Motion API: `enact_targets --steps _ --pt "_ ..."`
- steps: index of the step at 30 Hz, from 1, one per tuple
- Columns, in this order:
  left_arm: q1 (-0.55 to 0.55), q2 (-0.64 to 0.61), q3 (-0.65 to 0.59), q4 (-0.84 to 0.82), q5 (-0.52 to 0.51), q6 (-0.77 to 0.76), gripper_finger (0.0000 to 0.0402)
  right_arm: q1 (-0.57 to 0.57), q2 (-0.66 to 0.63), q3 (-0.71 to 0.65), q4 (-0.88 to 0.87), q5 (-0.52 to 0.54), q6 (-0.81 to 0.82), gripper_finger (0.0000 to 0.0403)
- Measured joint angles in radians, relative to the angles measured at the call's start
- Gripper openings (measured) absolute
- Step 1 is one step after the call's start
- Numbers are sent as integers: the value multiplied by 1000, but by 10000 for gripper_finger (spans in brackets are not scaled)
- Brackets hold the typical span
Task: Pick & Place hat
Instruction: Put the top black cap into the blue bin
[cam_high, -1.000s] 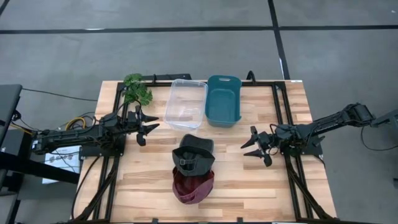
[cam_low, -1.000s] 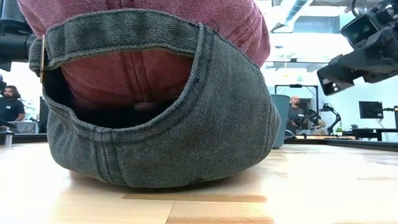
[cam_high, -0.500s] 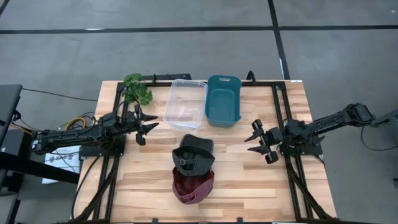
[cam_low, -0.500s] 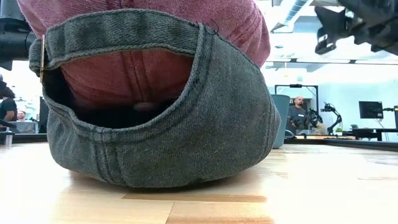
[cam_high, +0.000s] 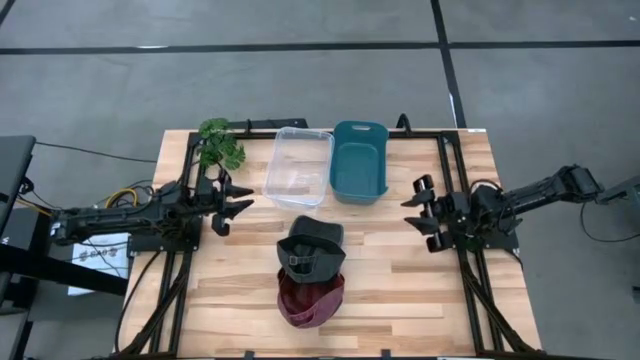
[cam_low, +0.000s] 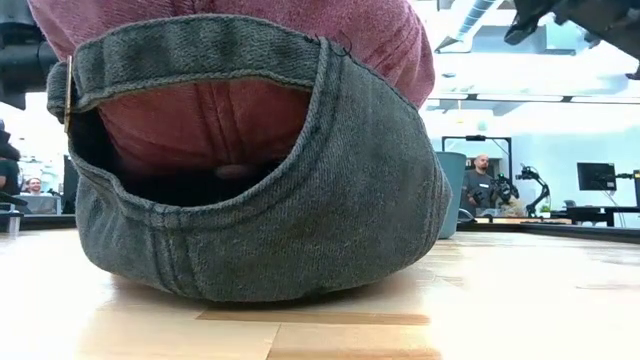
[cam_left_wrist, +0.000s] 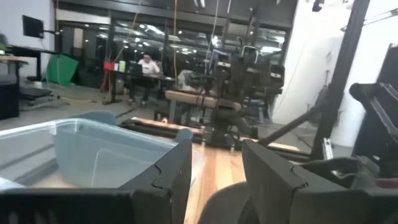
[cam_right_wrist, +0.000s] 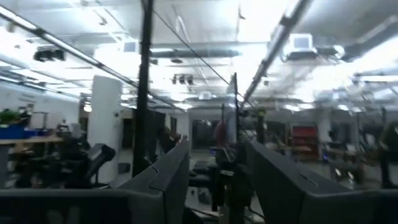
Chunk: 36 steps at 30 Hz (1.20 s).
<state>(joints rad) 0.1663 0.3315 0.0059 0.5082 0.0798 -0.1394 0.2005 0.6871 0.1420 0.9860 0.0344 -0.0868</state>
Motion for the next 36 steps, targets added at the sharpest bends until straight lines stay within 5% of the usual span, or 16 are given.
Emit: enact_targets --steps 4,9,23,36 --pt "-15 57 0 118 16 -22 140 0 66 72 -105 26 33 154" --pt "-56 157 0 119 211 -102 140 -1 205 118 -141 26 23 154" --pt "-168 390 88 129 216 -78 140 -11 512 273 -144 17 -26 154" --pt "-233 484 146 129 216 -14 140 -10 613 377 -344 12 -26 154"
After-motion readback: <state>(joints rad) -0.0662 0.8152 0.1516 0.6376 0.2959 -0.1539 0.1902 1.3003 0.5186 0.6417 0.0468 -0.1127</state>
